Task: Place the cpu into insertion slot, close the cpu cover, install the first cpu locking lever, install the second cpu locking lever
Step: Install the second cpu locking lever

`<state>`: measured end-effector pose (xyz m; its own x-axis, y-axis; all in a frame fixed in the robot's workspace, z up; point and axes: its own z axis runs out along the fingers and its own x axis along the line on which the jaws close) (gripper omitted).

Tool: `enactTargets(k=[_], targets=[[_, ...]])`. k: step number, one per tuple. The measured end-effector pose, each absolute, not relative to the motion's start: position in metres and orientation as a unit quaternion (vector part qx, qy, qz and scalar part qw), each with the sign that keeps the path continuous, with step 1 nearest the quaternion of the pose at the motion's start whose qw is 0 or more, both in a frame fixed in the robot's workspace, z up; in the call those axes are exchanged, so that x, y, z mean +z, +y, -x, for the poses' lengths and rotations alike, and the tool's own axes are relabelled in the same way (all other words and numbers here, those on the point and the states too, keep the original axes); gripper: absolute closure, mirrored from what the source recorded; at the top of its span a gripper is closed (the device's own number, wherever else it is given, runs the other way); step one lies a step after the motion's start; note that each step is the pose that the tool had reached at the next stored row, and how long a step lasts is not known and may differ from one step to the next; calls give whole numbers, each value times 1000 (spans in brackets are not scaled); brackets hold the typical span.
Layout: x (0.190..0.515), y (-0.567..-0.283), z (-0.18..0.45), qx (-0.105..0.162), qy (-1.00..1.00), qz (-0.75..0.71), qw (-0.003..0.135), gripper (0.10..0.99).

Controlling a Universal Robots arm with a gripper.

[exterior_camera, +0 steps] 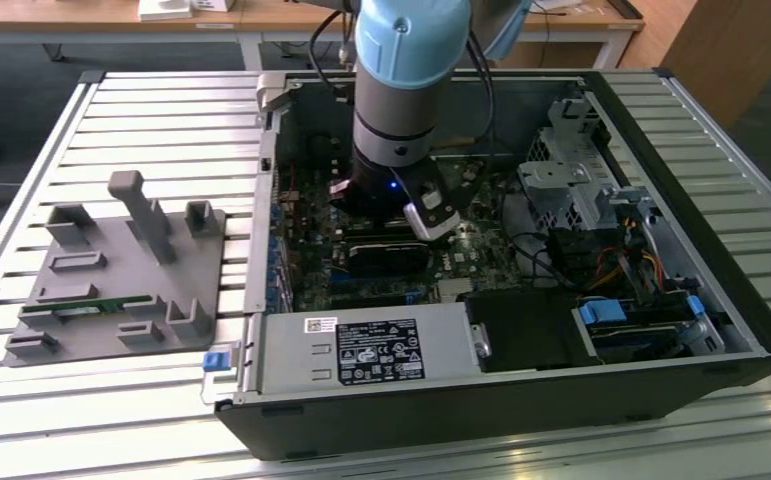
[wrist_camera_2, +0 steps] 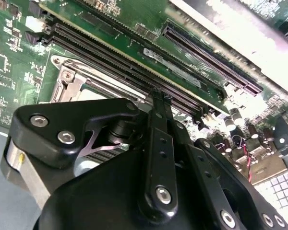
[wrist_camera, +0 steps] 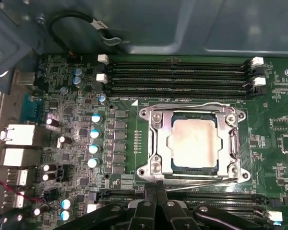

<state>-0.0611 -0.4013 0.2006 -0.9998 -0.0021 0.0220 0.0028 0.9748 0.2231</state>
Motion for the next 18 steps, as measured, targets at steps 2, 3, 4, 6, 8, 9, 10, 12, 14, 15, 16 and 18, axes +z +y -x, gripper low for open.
enactTargets(k=[2,3,4,6,8,9,10,12,14,15,16,18], targets=[[201,-404,63,-116,-993,0,11,980],[201,-404,64,-119,-993,0,11,980],[201,-405,65,-121,-993,0,11,980],[201,-406,67,-127,-992,0,11,980],[201,-406,68,-132,-991,0,11,980],[200,-406,68,-134,-991,0,11,980],[200,-406,68,-137,-990,0,11,980],[199,-406,68,-142,-990,0,11,980],[197,-406,68,-147,-989,0,11,980],[197,-406,68,-148,-989,0,11,980],[196,-406,68,-149,-989,0,11,980],[195,-406,68,-150,-989,0,11,980]])
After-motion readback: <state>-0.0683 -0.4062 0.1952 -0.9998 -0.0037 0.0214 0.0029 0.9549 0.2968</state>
